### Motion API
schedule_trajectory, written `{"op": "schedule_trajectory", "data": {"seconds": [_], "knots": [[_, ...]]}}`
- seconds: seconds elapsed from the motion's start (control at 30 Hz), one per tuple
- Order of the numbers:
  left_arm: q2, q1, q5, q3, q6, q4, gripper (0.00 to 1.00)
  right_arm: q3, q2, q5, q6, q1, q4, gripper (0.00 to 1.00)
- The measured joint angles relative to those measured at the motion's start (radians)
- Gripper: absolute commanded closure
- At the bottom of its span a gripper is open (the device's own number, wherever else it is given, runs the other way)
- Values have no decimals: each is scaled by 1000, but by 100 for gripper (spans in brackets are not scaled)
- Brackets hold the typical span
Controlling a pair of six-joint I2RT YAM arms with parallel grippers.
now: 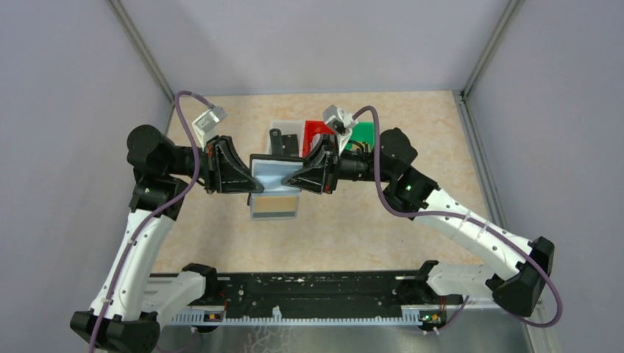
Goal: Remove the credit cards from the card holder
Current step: Remove the credit card from the card holder.
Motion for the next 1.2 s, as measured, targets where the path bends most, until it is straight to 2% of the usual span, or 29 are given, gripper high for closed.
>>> {"op": "schedule_trajectory", "data": {"seconds": [0.03,0.17,0.2,0.27,0.47,0.53,0.83,0.87,0.93,1.07,1.1,1.2], "knots": [[0,0,-4,0,4,0,91,0,4,-5,19,0,2,100],[-4,0,-40,-3,74,-45,59,0,6,-5,82,0,7,100],[-8,0,-56,-3,106,-72,55,0,10,-5,99,-1,7,100],[-17,0,-82,-3,159,-123,53,1,24,-5,142,-1,12,100],[-26,0,-114,-5,240,-180,57,1,78,-9,230,-1,4,100],[-26,0,-116,-7,258,-189,62,2,85,-10,243,-1,-5,100],[-38,0,-131,-11,384,-278,100,35,96,-21,280,-1,-31,100],[-38,0,-130,-11,389,-282,100,35,97,-23,283,-1,-32,97],[-39,0,-130,-11,396,-286,100,35,99,-24,287,-1,-32,62],[-34,0,-118,-11,365,-274,100,35,97,-21,278,-2,-11,26],[-31,0,-113,-11,341,-260,100,35,94,-18,269,-3,-8,21],[-21,0,-102,-11,256,-194,100,23,58,-6,222,-24,1,15]]}}
